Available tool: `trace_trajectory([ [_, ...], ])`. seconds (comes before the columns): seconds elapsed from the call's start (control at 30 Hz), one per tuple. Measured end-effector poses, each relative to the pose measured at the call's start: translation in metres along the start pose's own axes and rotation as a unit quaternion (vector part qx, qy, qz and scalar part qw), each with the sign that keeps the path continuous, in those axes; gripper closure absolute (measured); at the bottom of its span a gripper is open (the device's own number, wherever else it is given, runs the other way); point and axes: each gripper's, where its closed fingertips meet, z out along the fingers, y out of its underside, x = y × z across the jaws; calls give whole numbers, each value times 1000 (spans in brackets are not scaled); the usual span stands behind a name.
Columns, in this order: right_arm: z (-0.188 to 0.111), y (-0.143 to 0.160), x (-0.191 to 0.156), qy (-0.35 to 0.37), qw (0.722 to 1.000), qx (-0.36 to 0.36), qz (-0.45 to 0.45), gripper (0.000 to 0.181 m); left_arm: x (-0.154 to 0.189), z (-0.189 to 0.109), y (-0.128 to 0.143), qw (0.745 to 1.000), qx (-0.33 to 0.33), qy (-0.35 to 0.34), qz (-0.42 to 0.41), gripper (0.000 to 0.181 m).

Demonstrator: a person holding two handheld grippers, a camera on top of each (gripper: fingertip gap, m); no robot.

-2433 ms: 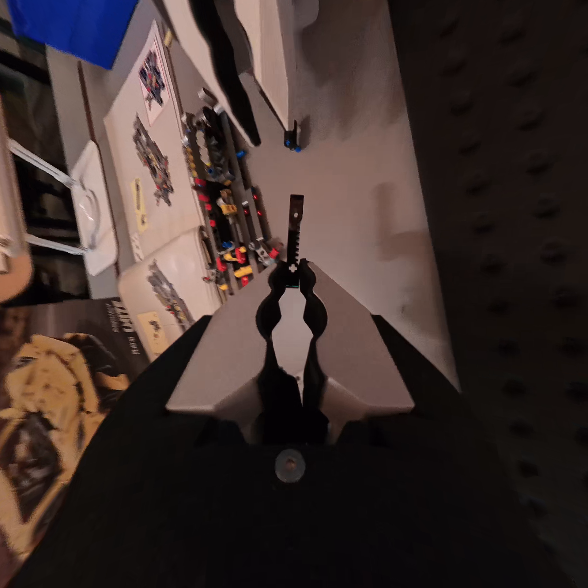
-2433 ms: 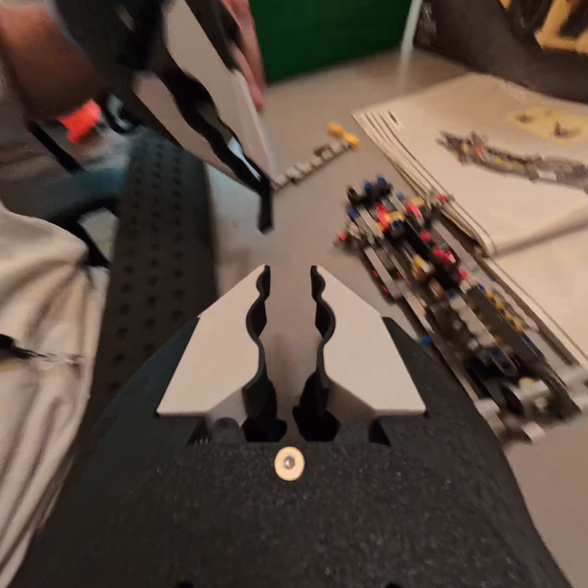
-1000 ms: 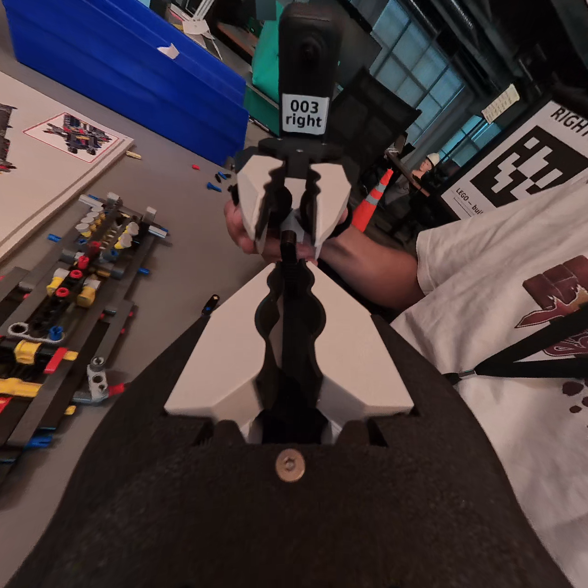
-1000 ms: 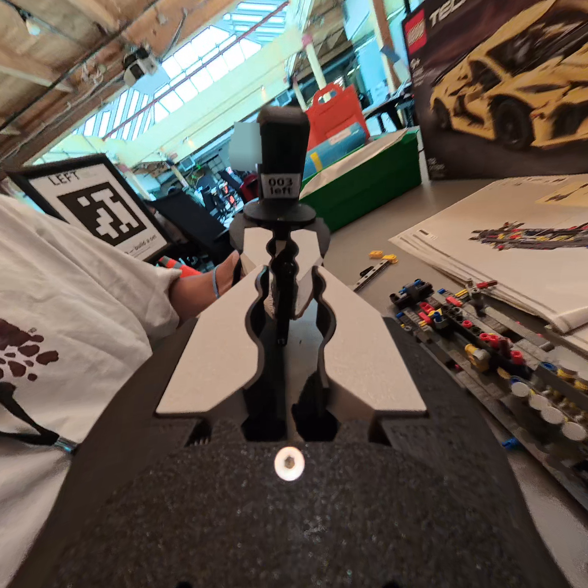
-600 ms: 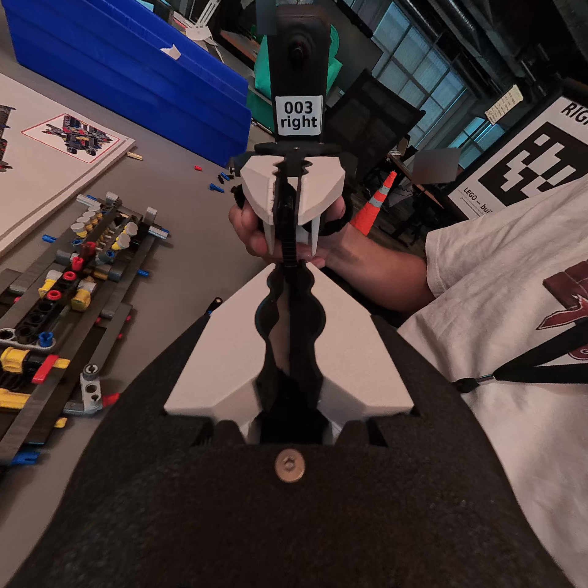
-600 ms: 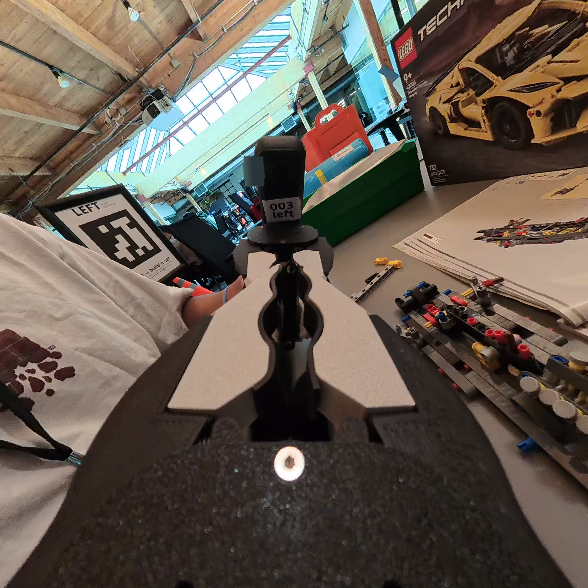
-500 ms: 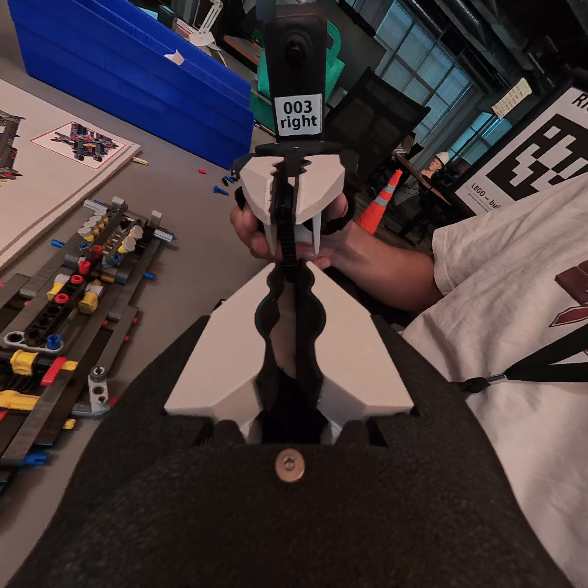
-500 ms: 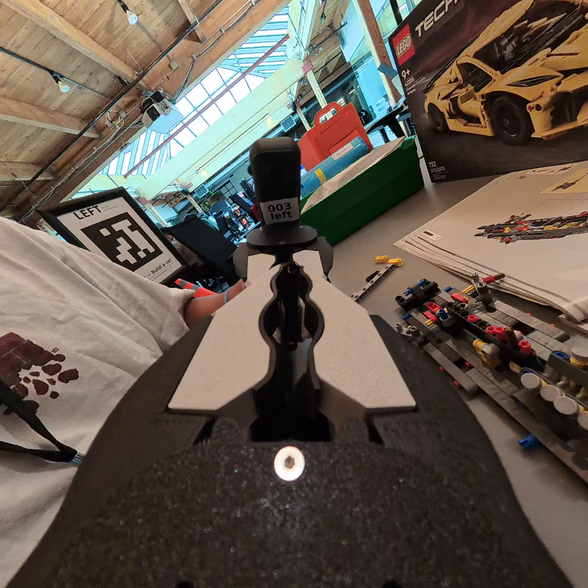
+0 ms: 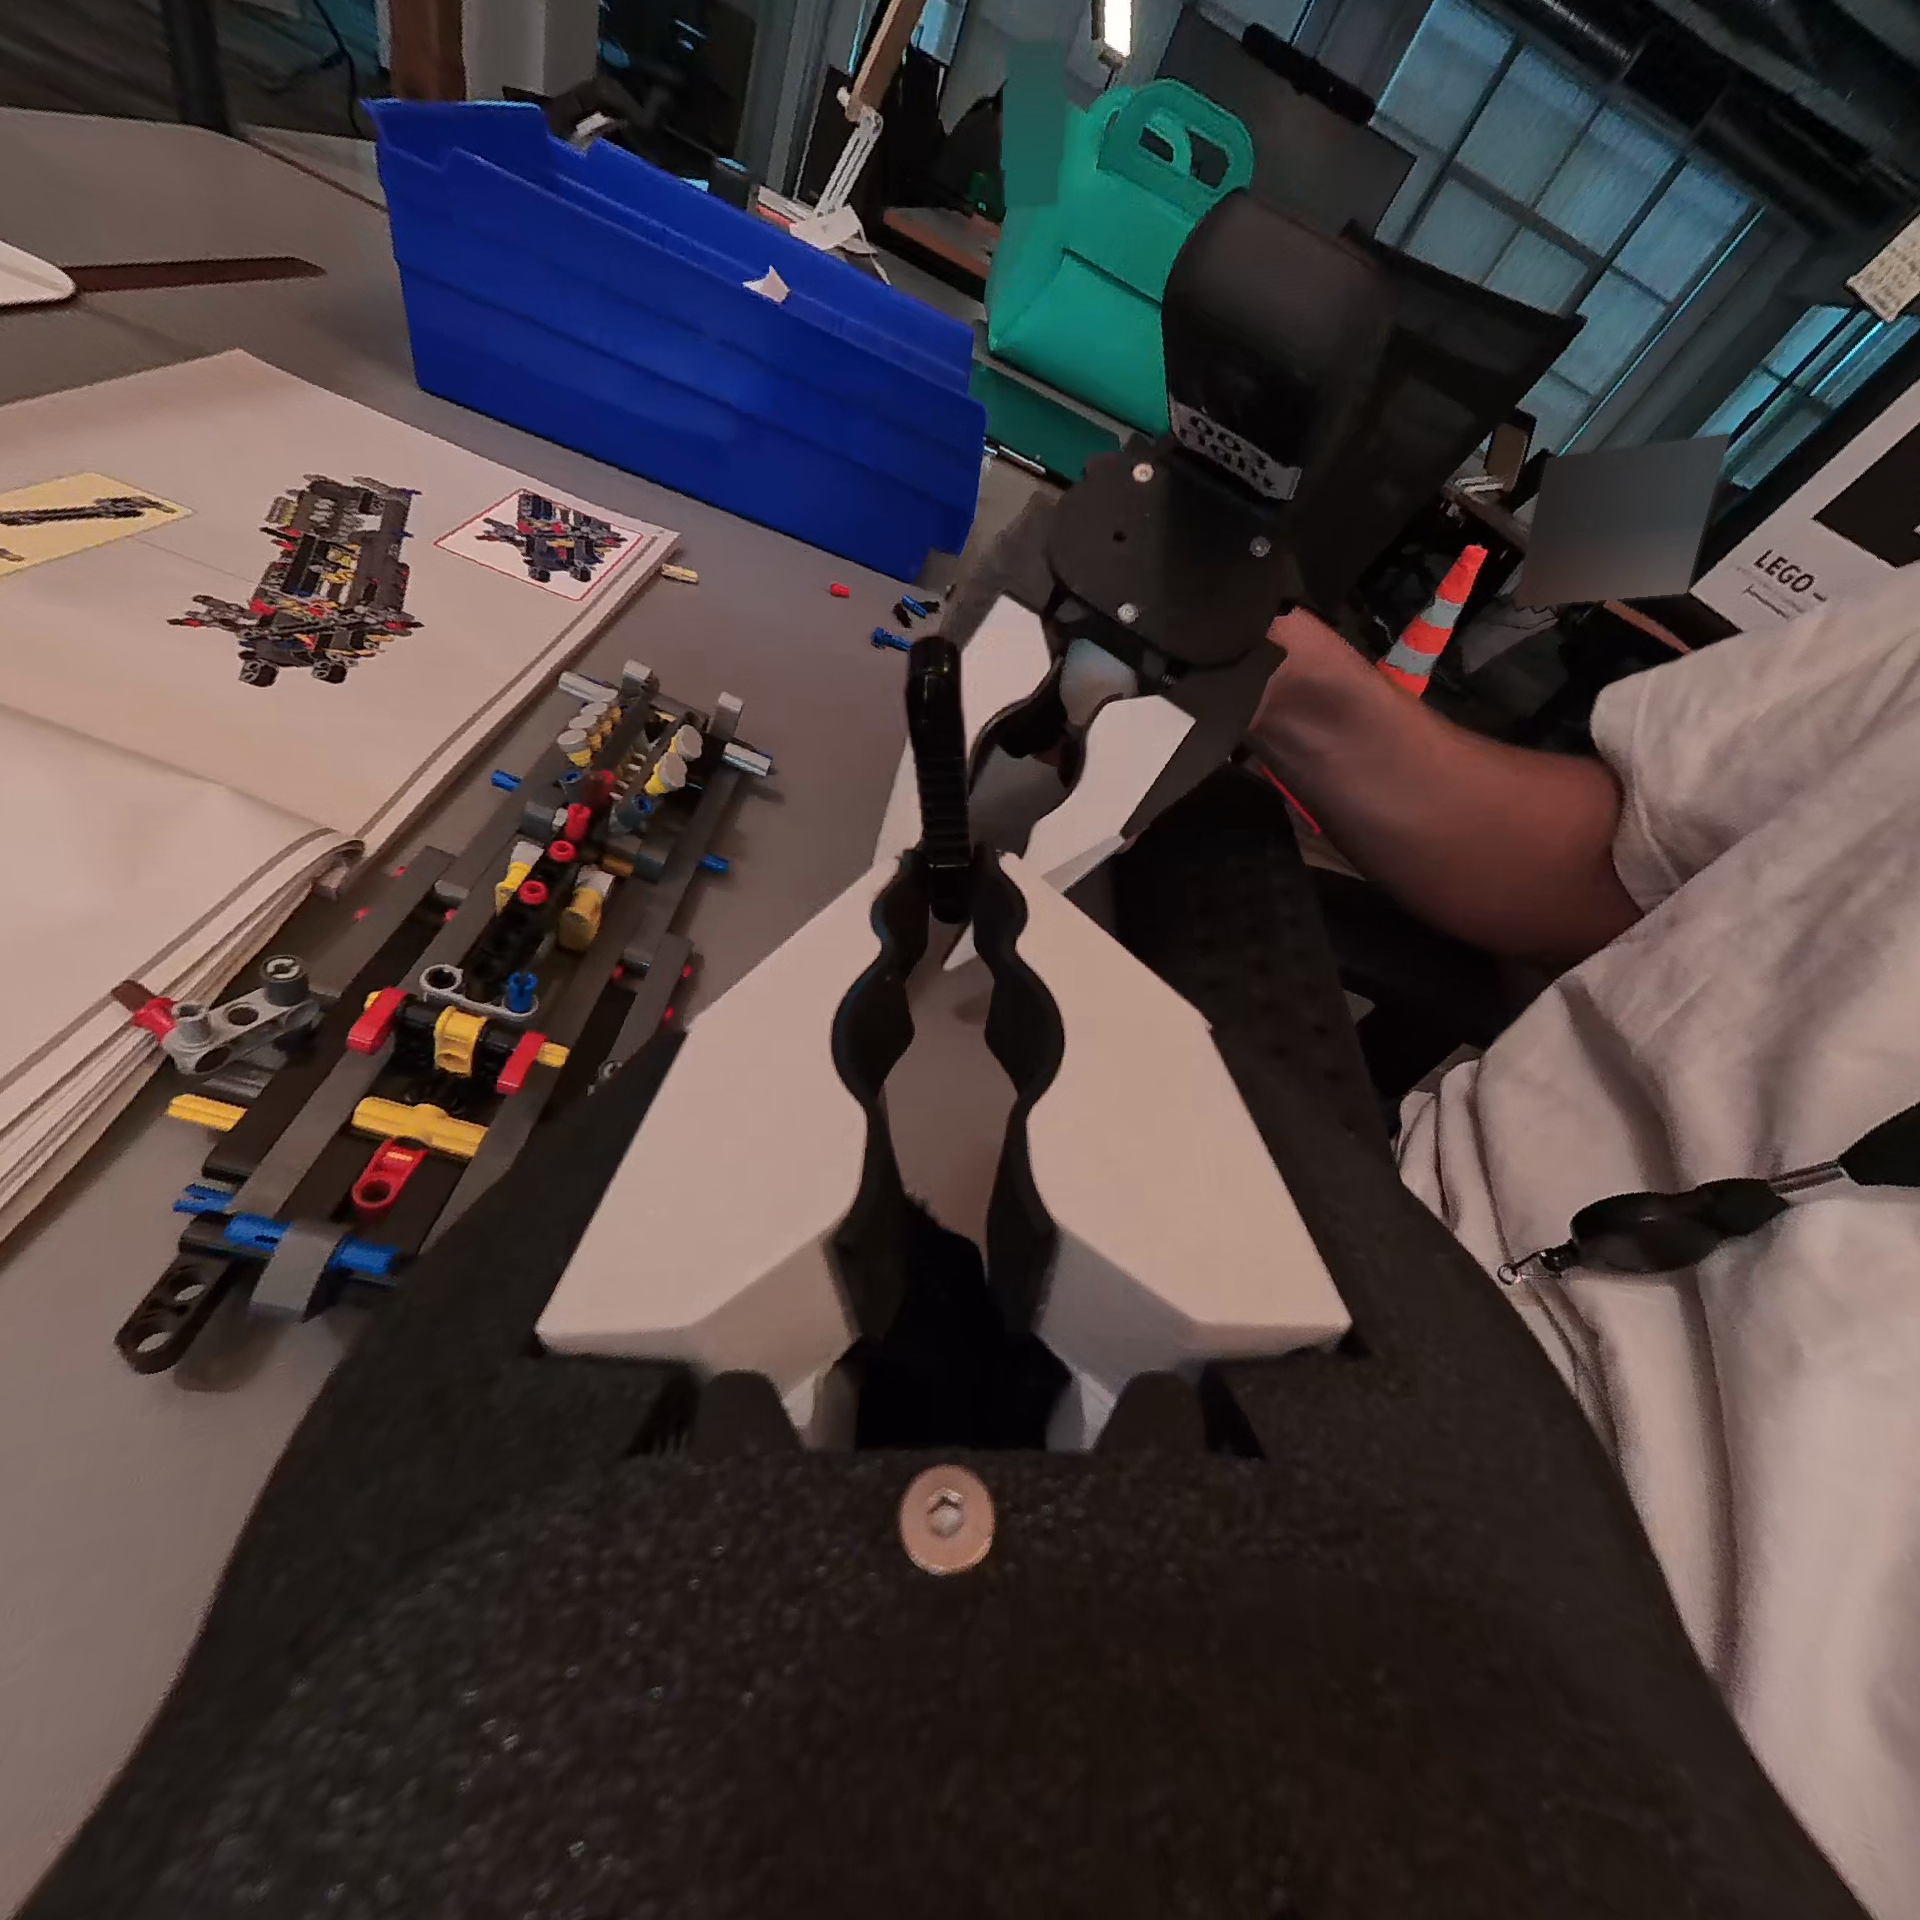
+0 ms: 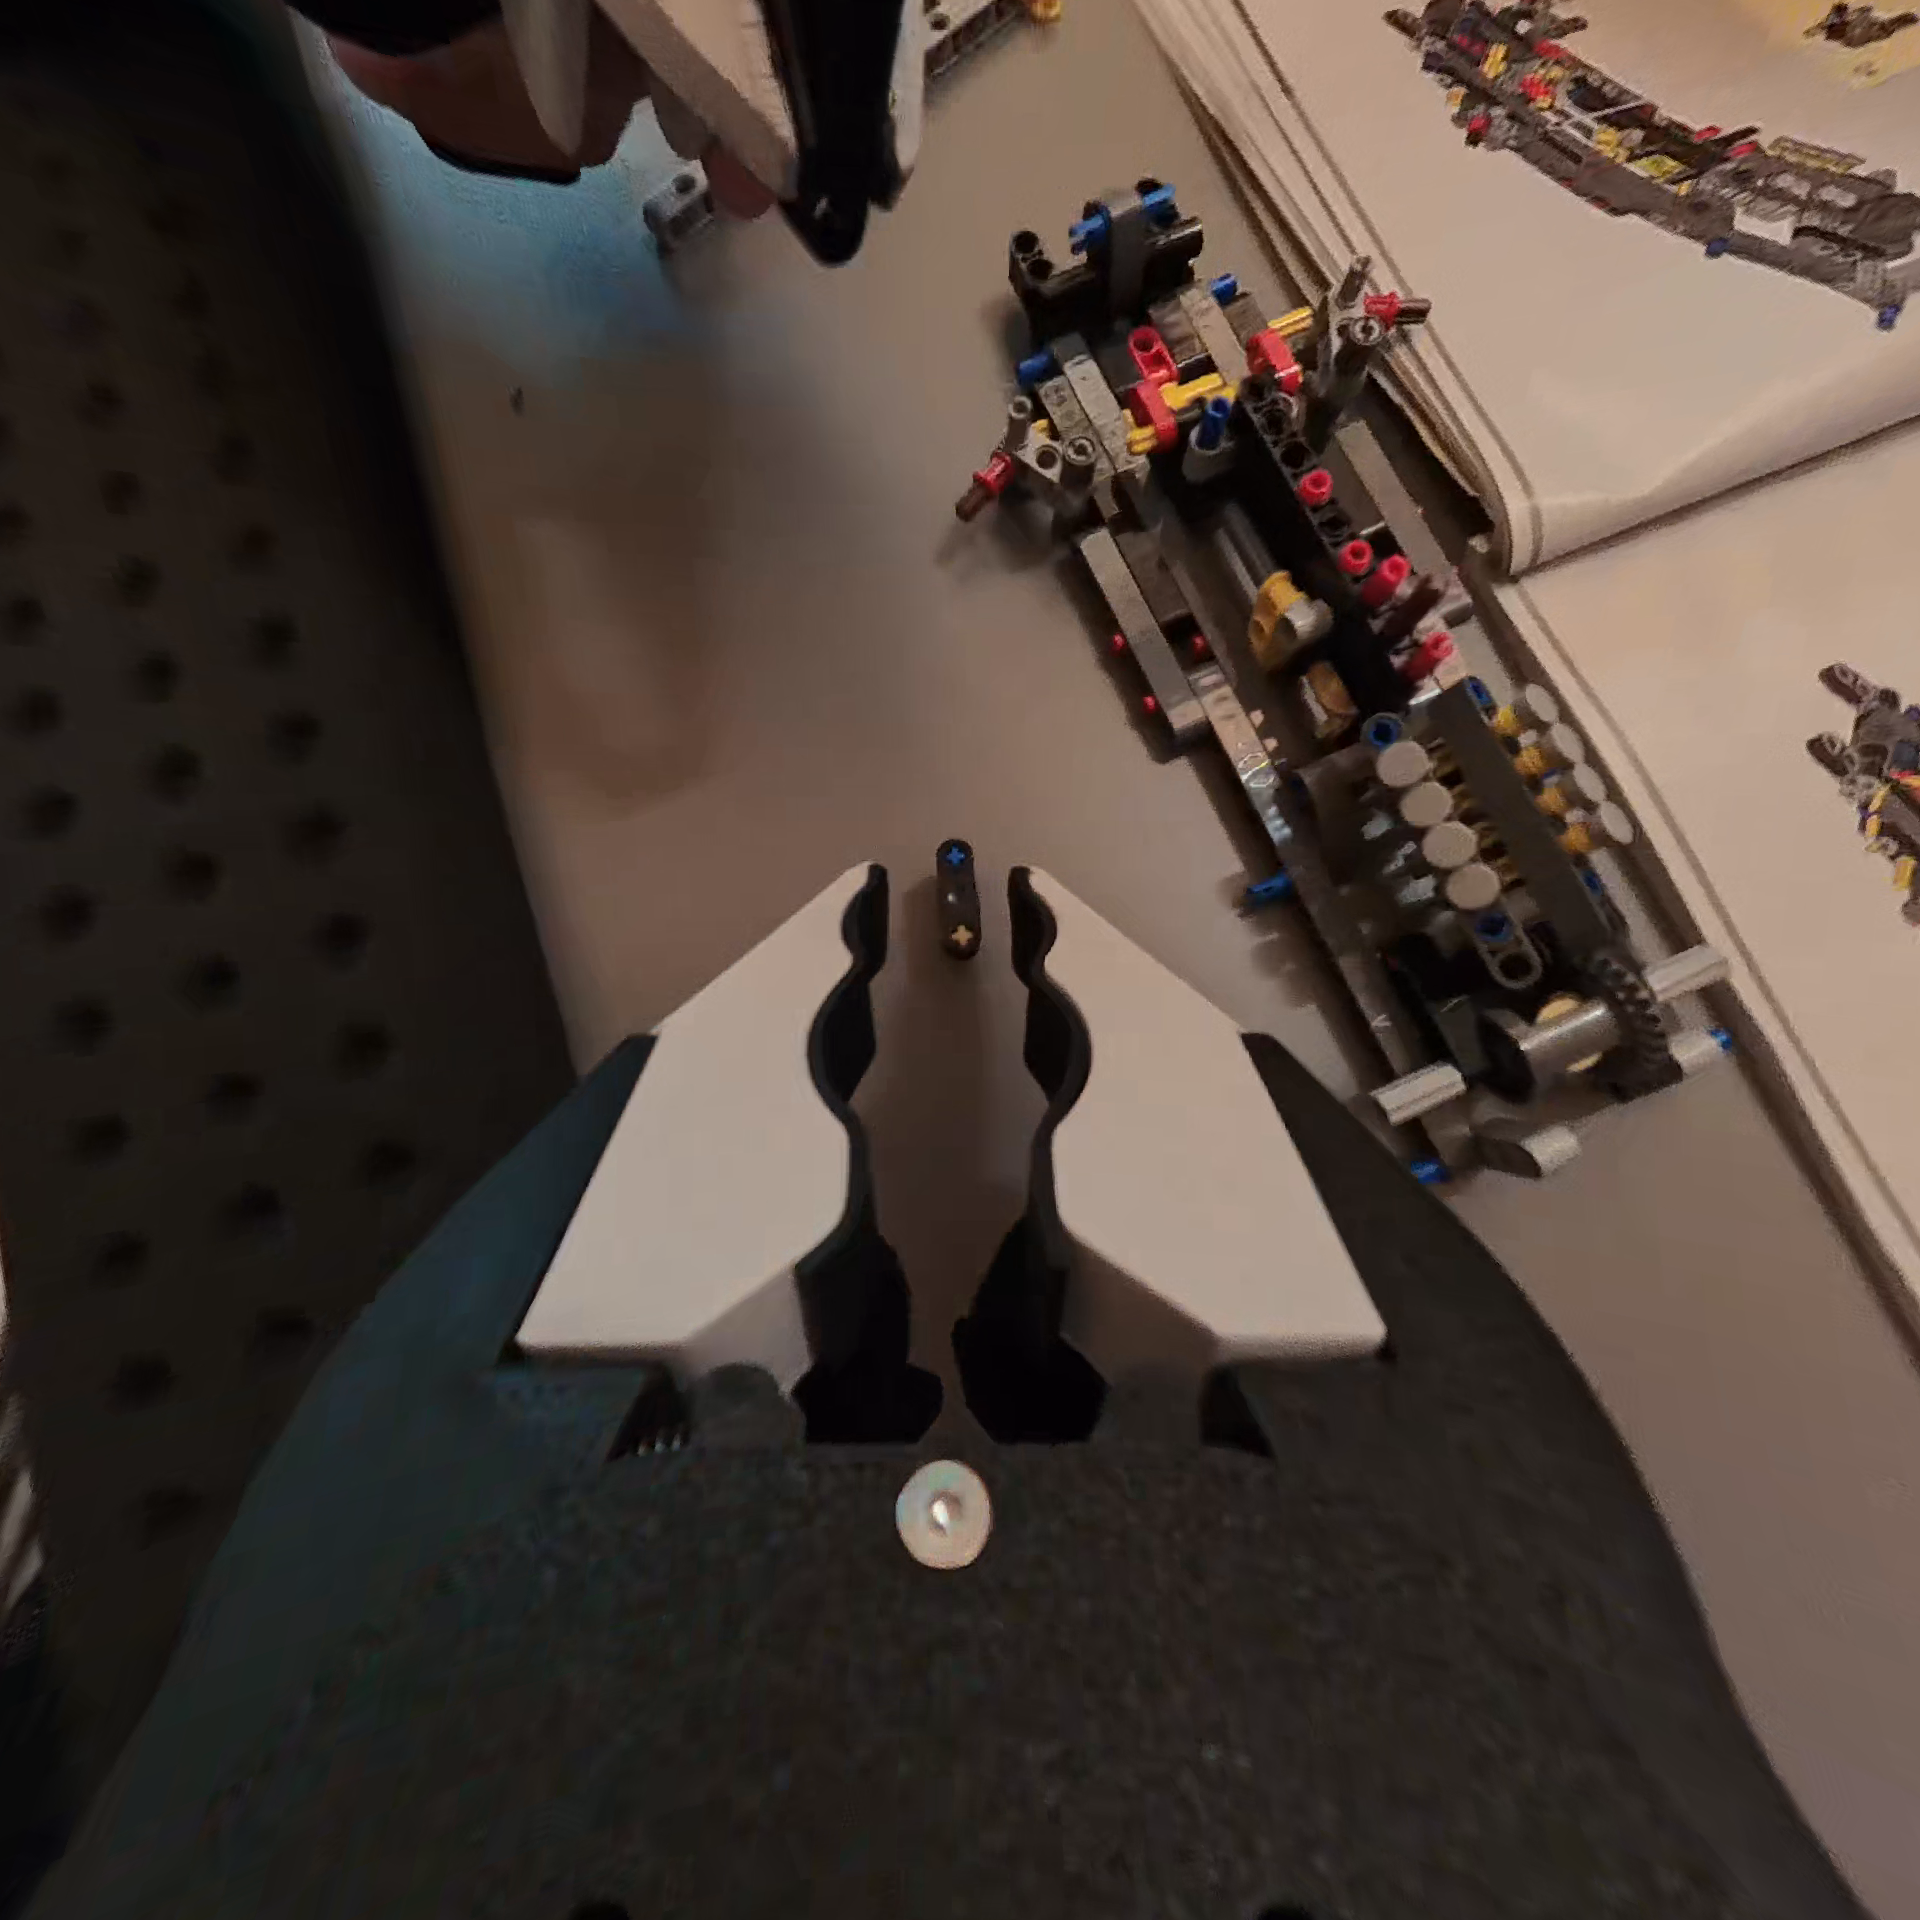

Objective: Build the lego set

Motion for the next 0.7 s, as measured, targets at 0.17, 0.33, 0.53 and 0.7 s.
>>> trace_trajectory([
  [0.17,15,5,2,-21,999,-41,-15,172,3,1,1,1000,1,11,-8,174],
  [0.33,-7,-48,6,-54,990,124,37,174,8,-6,-15,998,53,37,-28,174],
  [0.53,-61,-141,-12,-128,895,401,149,174,24,-34,-57,974,189,112,-59,174],
  [0.7,-50,-150,-18,-148,881,416,169,175,27,-37,-64,965,221,126,-65,175],
])
